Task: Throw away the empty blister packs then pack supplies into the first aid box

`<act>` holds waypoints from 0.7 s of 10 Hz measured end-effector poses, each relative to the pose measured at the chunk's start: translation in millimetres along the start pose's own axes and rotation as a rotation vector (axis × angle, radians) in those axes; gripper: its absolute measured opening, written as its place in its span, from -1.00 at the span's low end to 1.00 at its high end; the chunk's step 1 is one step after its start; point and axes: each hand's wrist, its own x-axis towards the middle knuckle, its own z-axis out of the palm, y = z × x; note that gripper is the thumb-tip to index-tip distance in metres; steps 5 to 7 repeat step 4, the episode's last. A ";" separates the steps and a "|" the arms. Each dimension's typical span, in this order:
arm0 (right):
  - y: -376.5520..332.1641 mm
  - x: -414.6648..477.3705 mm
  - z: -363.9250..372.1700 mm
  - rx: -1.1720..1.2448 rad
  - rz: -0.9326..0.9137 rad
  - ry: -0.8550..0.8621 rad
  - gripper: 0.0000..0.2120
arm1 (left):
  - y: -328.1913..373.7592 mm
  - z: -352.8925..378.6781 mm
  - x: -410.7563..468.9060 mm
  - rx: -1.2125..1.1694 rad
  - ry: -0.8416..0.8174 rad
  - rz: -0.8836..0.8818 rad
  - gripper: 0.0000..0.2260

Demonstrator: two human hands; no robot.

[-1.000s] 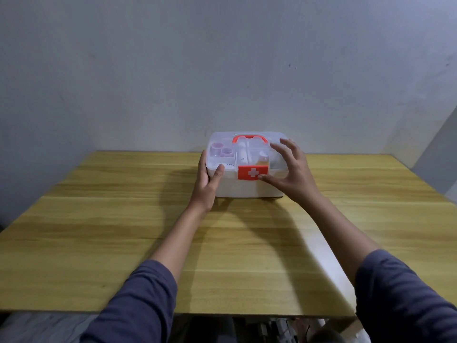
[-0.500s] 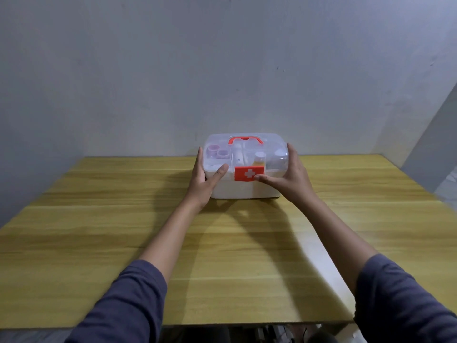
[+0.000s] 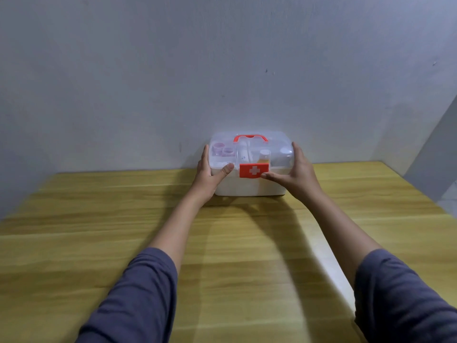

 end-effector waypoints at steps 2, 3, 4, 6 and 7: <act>-1.3 6.1 -5.2 -0.005 0.014 -0.055 -0.16 | 5.2 3.4 -0.1 0.080 -0.032 -0.022 -0.16; 10.1 4.2 -0.9 0.074 0.088 -0.080 -0.23 | 13.5 6.2 -7.1 0.099 -0.018 -0.091 -0.10; 31.0 -28.7 3.5 -0.121 0.238 -0.139 -0.28 | 5.7 15.2 -38.1 0.200 -0.003 -0.154 -0.10; 31.0 -28.7 3.5 -0.121 0.238 -0.139 -0.28 | 5.7 15.2 -38.1 0.200 -0.003 -0.154 -0.10; 31.0 -28.7 3.5 -0.121 0.238 -0.139 -0.28 | 5.7 15.2 -38.1 0.200 -0.003 -0.154 -0.10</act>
